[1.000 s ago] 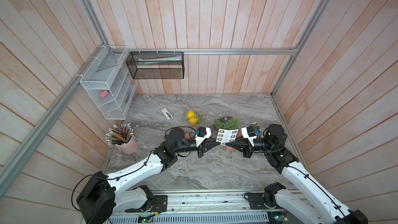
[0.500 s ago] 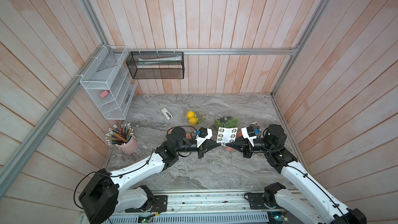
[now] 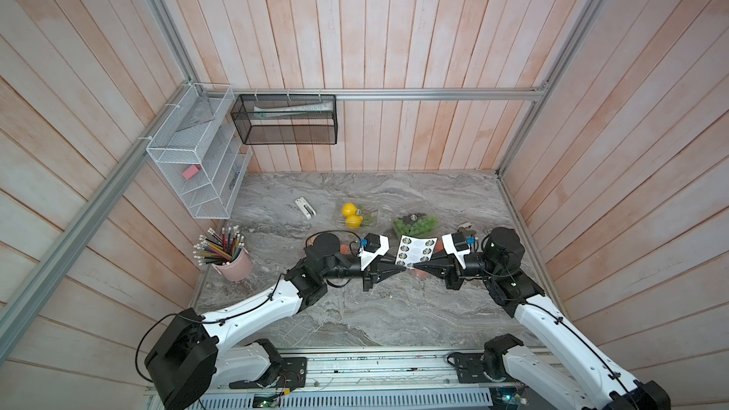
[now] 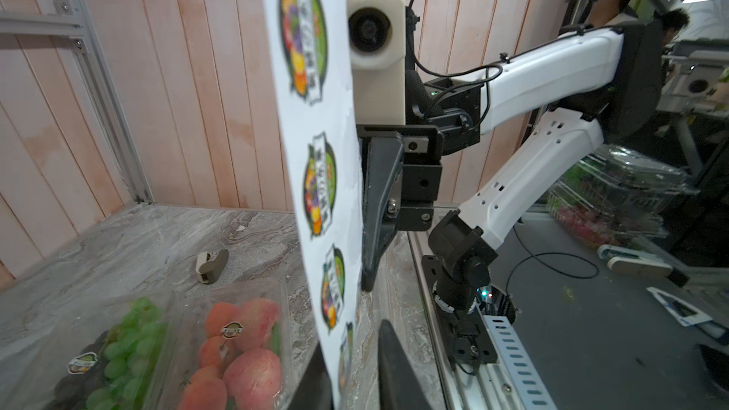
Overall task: Label fruit boxes
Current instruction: Adjust the label sticker.
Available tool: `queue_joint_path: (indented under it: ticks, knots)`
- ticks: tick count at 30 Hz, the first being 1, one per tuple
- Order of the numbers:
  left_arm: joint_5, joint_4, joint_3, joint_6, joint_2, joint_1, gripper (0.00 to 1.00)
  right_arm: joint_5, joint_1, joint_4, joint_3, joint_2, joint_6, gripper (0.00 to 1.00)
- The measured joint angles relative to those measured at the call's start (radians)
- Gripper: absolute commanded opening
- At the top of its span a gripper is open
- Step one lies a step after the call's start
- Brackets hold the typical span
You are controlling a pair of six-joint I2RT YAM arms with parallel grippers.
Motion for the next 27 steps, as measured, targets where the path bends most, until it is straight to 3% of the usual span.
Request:
queue_joint_path:
  ticks: [6, 27]
  knots:
    - [0.018, -0.004, 0.001, 0.005, 0.001, 0.0, 0.0, -0.003, -0.002, -0.003, 0.0, 0.001, -0.002, 0.0]
    - [0.13, 0.011, 0.031, -0.012, 0.051, 0.013, 0.0, -0.108, -0.02, -0.004, -0.001, 0.02, -0.03, 0.0]
